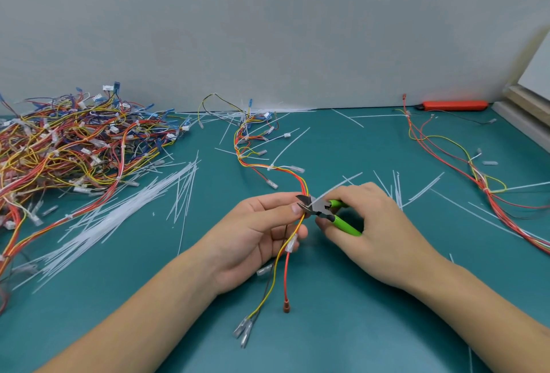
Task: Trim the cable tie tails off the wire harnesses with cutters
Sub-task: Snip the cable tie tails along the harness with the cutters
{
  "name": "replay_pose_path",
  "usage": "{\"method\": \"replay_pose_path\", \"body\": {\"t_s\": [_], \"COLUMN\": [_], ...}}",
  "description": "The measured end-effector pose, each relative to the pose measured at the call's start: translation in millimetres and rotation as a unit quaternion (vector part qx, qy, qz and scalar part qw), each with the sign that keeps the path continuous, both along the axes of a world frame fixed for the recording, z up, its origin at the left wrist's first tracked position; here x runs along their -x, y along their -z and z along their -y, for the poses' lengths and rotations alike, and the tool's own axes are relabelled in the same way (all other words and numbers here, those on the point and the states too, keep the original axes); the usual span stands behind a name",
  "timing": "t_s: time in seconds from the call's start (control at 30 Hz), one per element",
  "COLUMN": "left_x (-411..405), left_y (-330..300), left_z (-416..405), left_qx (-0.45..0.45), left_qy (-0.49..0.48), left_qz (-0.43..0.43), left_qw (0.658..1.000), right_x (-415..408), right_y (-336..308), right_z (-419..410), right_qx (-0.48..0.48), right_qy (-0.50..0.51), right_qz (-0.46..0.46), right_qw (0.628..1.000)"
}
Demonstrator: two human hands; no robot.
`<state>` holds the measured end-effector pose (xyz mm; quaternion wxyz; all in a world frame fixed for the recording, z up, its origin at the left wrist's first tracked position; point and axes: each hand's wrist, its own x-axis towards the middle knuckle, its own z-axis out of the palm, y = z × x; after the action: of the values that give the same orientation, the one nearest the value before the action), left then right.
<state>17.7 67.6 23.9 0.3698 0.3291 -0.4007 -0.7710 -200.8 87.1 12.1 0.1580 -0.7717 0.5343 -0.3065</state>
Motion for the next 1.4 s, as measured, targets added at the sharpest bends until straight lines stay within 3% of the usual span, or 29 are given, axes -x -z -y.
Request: {"method": "replay_pose_path", "body": {"t_s": [1.4], "left_x": [0.0], "left_y": [-0.2], "left_z": [0.2], "left_qx": [0.004], "left_qy": [-0.003], "left_qz": [-0.004], "left_qw": [1.000], "right_x": [-2.5], "right_y": [2.1], "right_z": [2.1], "right_qx": [0.014], "right_qy": [0.020], "right_qz": [0.017], "right_qw": [1.000]}}
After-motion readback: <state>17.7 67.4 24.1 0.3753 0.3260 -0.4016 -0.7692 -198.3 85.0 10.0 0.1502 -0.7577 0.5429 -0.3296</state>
